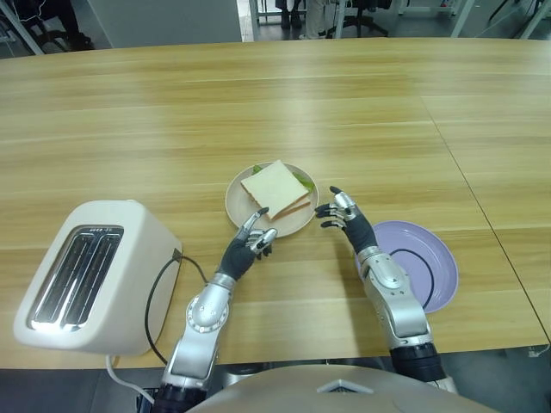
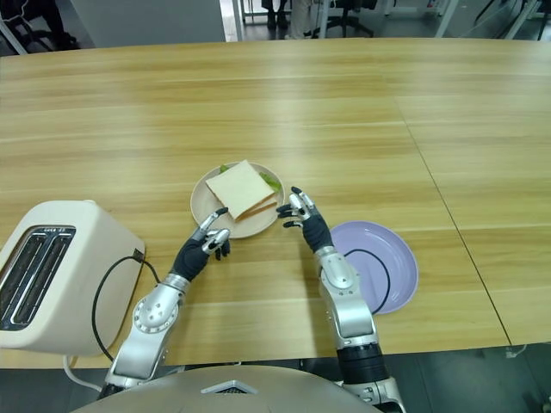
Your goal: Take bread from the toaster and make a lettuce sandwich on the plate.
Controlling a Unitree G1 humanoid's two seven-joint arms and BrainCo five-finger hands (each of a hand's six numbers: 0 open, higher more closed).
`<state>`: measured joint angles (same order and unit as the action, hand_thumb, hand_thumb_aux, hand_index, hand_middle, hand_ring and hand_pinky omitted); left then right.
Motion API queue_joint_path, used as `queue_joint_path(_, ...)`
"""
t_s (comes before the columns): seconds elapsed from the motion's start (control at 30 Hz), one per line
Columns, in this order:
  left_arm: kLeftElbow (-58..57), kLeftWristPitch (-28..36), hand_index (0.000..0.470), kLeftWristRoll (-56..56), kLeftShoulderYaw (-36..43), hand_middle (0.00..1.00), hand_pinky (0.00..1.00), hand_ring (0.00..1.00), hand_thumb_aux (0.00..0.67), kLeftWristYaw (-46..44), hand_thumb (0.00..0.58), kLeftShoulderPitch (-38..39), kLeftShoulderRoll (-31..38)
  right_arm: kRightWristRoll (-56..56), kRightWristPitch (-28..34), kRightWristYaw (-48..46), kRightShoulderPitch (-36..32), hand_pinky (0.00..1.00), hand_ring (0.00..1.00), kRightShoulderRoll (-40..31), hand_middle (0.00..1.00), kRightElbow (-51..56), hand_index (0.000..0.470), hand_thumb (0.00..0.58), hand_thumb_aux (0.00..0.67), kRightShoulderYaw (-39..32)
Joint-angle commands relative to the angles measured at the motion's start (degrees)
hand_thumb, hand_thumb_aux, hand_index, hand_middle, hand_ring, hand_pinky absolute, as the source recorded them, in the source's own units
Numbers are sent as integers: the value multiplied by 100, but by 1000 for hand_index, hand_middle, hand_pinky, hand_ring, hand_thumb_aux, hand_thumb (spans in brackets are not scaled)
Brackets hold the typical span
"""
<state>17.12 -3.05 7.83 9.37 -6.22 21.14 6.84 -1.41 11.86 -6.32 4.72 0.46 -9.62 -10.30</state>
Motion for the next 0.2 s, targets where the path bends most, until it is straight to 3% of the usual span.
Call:
queue_joint_path(0.03,672,-186,0,5,-181,0,0,0,0,406,0,413,-223,-42,-56,90,329,0,0,-96,0,-592,0,0,0,79)
queue_joint_path(0.2,1219,-309,0,472,-81,0,0,0,0,947,0,955,-580,-334,-478,296,816,0,0,-271,0,-952,0,0,0,88)
